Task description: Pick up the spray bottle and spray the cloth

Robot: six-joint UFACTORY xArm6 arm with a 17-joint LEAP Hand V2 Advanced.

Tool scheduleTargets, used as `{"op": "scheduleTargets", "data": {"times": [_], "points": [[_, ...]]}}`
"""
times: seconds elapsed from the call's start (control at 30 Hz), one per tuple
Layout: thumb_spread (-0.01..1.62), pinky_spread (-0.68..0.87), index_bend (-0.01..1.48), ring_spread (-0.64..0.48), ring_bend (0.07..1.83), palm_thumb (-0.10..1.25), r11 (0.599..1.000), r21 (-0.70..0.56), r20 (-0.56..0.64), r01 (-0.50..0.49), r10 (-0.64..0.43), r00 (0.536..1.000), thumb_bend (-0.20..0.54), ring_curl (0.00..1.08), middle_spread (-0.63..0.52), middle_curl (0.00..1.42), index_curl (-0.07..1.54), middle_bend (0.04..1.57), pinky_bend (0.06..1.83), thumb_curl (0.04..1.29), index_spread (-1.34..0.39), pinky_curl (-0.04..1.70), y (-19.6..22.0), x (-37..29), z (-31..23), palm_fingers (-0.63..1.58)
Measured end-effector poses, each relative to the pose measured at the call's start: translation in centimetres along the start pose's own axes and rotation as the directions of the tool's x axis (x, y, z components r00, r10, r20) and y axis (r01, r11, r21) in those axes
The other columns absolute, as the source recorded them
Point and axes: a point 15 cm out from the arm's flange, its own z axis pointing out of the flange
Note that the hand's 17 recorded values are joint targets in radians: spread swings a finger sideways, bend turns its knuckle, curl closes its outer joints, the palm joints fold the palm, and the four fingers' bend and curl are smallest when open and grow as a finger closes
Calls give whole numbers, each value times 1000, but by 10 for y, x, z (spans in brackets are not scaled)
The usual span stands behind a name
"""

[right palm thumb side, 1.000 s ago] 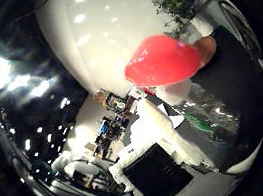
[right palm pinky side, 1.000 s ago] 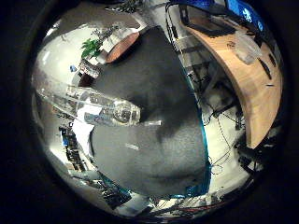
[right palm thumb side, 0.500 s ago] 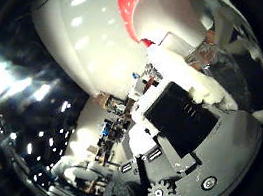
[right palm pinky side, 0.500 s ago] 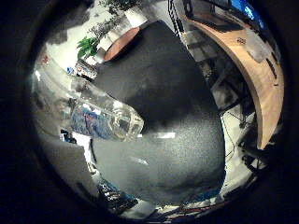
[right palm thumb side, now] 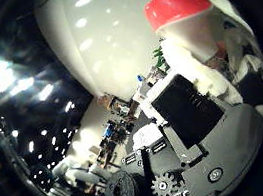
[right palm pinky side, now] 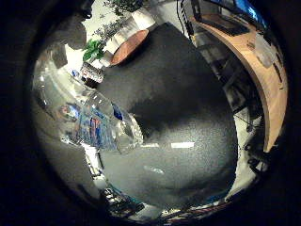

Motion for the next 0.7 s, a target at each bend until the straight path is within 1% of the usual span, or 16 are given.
{"op": "scheduleTargets", "data": {"times": [0.33,0.7], "points": [[565,-280,1120,-214,1434,1047,1000,-4,-7,11,-11,1000,-18,558,-180,680,686,1298,1347,909,-275,545,-1,-7,-5,1225],[529,-283,1142,-214,1440,1032,999,7,-9,43,-43,999,-19,564,-173,675,665,1313,1311,963,-270,596,-6,-33,-28,1227]]}}
